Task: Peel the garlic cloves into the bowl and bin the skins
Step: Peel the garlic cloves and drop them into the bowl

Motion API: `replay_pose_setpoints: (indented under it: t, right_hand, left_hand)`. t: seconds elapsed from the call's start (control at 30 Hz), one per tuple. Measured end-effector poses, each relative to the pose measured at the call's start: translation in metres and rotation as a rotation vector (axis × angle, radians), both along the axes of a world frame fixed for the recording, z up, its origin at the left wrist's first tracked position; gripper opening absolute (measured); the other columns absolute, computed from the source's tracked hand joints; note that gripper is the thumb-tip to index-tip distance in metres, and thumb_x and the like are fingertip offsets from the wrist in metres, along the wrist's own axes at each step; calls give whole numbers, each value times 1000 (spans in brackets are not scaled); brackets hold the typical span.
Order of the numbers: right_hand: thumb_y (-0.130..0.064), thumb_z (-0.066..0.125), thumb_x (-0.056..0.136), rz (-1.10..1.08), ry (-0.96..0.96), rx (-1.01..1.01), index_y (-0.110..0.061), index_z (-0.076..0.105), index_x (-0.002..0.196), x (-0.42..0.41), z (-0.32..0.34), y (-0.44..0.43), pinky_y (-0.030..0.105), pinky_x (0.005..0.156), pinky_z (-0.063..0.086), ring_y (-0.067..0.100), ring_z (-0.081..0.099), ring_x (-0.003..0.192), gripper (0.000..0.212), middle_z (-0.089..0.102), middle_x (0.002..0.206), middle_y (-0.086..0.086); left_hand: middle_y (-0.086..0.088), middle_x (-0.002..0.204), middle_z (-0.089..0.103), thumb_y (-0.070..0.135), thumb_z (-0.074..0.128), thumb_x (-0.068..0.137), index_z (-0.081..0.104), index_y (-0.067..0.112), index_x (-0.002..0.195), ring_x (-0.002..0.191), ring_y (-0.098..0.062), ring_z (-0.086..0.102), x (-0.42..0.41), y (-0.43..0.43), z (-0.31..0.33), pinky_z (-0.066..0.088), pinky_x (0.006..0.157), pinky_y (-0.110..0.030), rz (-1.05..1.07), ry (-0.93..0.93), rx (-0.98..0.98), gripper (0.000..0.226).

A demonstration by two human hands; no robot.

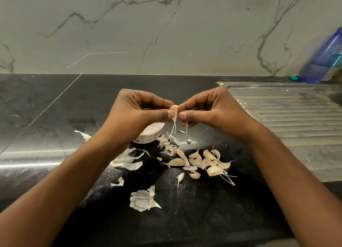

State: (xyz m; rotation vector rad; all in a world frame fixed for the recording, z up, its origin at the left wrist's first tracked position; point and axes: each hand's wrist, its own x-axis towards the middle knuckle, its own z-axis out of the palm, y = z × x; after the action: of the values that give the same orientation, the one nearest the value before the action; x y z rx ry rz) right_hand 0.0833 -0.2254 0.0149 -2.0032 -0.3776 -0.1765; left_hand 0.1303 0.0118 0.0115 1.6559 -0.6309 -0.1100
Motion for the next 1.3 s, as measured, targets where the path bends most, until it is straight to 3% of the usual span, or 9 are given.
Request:
replay_pose_setpoints:
  t: [0.5,0.8,1.0,1.13,1.3]
  right_hand:
    - [-10,80,94,-59,-106,-26,1,81,98,3,-9,13,32,68,66,24,78,71,11,80,81,9]
    - [-13,80,93,-111,-221,-10,-3,82,96,4,-15,22,29,64,64,23,78,68,11,79,79,6]
    - [-5,76,95,-76,-129,80,2,80,101,2,-8,19,26,67,63,26,79,73,10,80,84,12]
    - [-5,76,96,-25,-52,139,4,79,105,-2,-4,16,35,77,67,31,80,84,14,81,90,14]
    - [-5,75,96,-29,-62,96,4,78,105,-2,-5,16,29,74,65,27,80,80,13,81,88,12]
  left_hand:
    - [-3,87,82,12,90,76,83,10,95,83,-23,80,-2,-3,-5,66,84,-46,100,-100,37,21]
    - [-5,88,82,6,87,77,81,4,97,83,-20,80,-2,-2,-4,64,76,-25,75,-91,-28,21]
    - [-8,91,82,5,86,77,81,2,100,86,-23,80,-1,1,2,63,80,-27,35,-60,-56,23]
    - [-8,93,82,7,86,78,80,1,101,87,-24,80,-1,3,4,64,82,-29,36,-63,-51,25]
    - [-6,92,82,6,86,78,81,2,101,86,-23,80,-3,2,4,64,81,-28,42,-78,-31,23]
